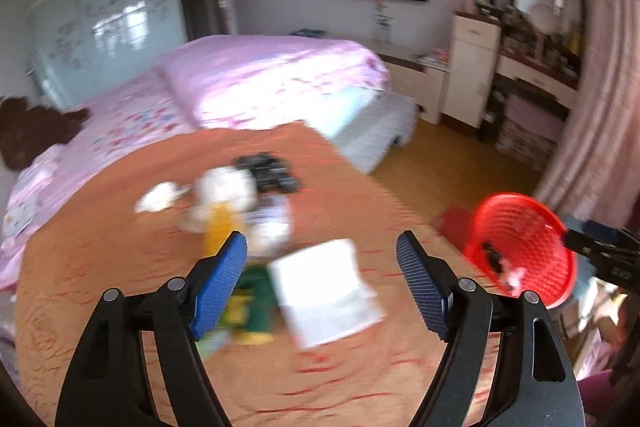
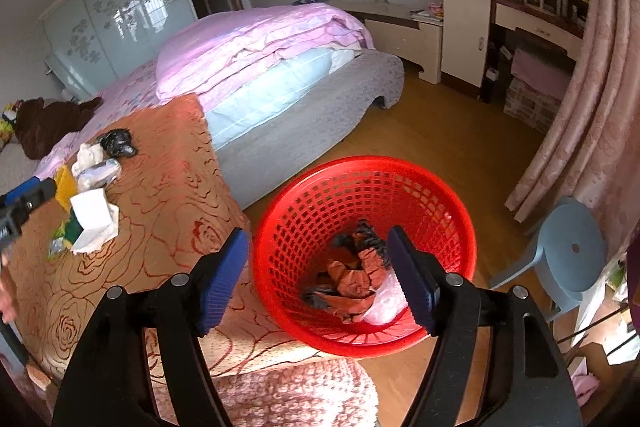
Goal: Collect trash
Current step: 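Return both open tools to the trash on the bed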
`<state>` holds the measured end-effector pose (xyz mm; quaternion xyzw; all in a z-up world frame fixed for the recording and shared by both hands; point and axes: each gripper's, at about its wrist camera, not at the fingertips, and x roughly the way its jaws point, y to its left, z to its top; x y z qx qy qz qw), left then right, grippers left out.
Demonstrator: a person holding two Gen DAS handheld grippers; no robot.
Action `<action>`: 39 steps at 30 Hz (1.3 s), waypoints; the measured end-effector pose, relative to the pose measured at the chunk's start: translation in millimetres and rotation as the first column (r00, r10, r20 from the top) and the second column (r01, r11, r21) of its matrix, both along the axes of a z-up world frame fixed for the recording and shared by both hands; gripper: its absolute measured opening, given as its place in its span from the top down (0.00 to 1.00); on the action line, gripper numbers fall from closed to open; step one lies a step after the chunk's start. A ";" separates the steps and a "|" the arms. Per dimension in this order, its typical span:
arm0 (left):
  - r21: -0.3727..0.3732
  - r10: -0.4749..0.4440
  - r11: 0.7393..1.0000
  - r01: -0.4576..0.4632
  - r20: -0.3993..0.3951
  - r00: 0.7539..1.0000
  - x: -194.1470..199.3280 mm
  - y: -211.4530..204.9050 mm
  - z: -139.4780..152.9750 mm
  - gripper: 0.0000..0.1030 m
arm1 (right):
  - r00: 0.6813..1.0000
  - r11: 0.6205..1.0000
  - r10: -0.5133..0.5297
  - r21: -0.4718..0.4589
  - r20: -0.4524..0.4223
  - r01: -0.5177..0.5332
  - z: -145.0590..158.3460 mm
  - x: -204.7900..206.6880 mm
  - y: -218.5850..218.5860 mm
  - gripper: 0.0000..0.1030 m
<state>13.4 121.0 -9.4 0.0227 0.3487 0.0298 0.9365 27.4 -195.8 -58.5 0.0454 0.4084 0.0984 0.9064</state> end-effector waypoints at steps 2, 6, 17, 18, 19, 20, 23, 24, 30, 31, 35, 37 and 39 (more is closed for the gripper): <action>0.002 0.050 0.999 -0.050 0.002 0.999 -4.6 25.1 -0.2 0.28 | 1.000 1.000 0.014 -0.004 0.004 -0.014 0.5 -1.0 6.0 0.32; -0.001 0.122 0.993 -0.122 -0.009 0.993 -10.8 66.1 -5.9 0.28 | 0.998 0.998 0.058 -0.009 0.002 -0.058 0.0 -3.4 23.0 0.32; -0.077 0.125 0.988 -0.133 -0.101 0.987 -19.8 114.4 -43.0 0.28 | 0.990 0.990 0.140 0.001 -0.020 -0.140 -3.7 -8.0 63.4 0.32; -0.081 0.119 0.989 -0.127 -0.104 0.987 -20.8 115.4 -46.0 0.28 | 0.990 0.990 0.143 0.002 -0.022 -0.143 -3.9 -8.0 65.5 0.32; -0.086 0.104 0.990 -0.113 -0.104 0.989 -21.3 114.6 -48.0 0.28 | 0.989 0.990 0.144 0.002 -0.023 -0.144 -4.6 -9.2 67.1 0.32; -0.090 0.087 0.991 -0.097 -0.104 0.991 -21.8 113.5 -50.4 0.28 | 0.989 0.989 0.145 0.002 -0.025 -0.145 -5.2 -9.3 68.2 0.32; -0.089 0.062 0.993 -0.072 -0.114 0.992 -20.0 110.6 -57.4 0.28 | 0.988 0.988 0.153 0.004 -0.035 -0.153 -7.5 -8.9 72.5 0.32; -0.092 0.063 0.993 -0.074 -0.120 0.991 -18.0 110.7 -59.9 0.28 | 0.987 0.988 0.156 0.004 -0.037 -0.156 -8.0 -8.7 73.1 0.32; -0.123 0.074 0.988 -0.090 -0.131 0.989 -12.9 116.1 -64.0 0.28 | 0.979 0.980 0.201 0.014 -0.038 -0.201 -7.2 -11.3 87.6 0.32; -0.121 0.072 0.989 -0.088 -0.129 0.989 -13.1 115.4 -63.9 0.29 | 0.977 0.978 0.210 0.015 -0.036 -0.209 -6.6 -11.9 90.8 0.32; -0.134 0.059 0.988 -0.077 -0.132 0.989 -13.6 113.4 -65.4 0.51 | 0.968 0.969 0.247 0.028 -0.032 -0.247 -4.1 -10.6 108.4 0.32; -0.141 0.060 0.987 -0.078 -0.130 0.990 -14.1 113.8 -65.4 0.53 | 0.962 0.963 0.270 0.035 -0.031 -0.269 -2.6 -10.2 119.5 0.32; -0.151 0.061 0.985 -0.079 -0.126 0.990 -14.8 114.5 -65.2 0.57 | 0.955 0.955 0.295 0.038 -0.024 -0.294 -0.2 -10.5 132.2 0.32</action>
